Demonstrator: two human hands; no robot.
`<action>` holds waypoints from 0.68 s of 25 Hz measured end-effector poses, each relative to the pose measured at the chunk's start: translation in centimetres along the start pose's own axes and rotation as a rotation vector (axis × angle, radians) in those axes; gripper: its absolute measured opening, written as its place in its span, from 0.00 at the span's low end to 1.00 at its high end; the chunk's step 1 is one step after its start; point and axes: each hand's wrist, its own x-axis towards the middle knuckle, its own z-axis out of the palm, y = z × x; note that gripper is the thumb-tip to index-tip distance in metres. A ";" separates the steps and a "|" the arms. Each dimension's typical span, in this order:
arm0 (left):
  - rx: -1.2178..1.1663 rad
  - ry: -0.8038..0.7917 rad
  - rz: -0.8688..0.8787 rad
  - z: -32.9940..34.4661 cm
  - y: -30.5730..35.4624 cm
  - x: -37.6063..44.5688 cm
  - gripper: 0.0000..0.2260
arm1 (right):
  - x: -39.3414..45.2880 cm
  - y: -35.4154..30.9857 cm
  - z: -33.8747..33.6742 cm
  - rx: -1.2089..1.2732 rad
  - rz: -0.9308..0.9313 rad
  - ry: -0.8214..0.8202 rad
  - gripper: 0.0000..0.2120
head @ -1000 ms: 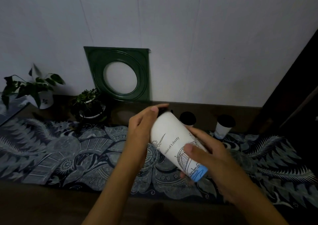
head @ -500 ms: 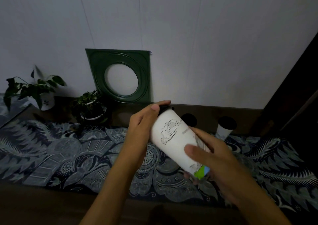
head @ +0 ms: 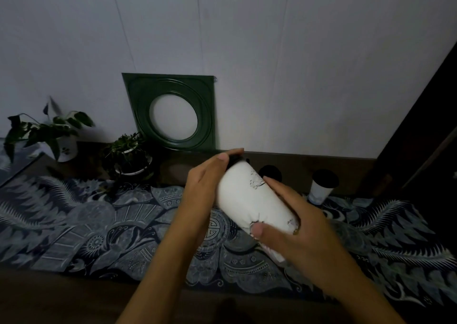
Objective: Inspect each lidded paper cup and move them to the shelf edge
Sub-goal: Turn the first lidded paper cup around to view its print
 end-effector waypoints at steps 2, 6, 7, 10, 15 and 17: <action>-0.052 -0.042 0.042 -0.2 0.1 -0.2 0.19 | 0.1 -0.4 -0.6 0.530 0.156 -0.098 0.27; -0.044 0.014 0.036 0.0 0.4 -0.2 0.18 | -0.1 -0.7 -0.6 0.532 0.209 -0.121 0.22; -0.031 0.044 0.015 0.1 0.4 -0.1 0.16 | -0.1 -0.6 -0.5 0.349 0.140 -0.069 0.27; 0.024 0.093 -0.068 0.3 0.4 0.0 0.14 | 0.0 0.1 -0.2 -0.472 -0.178 0.051 0.40; 0.023 0.046 -0.045 -0.1 0.1 -0.2 0.16 | 0.0 0.5 0.1 -0.096 -0.119 -0.002 0.37; 0.002 0.017 -0.005 -0.3 0.1 -0.3 0.18 | 0.1 0.6 -0.3 0.391 0.030 -0.086 0.31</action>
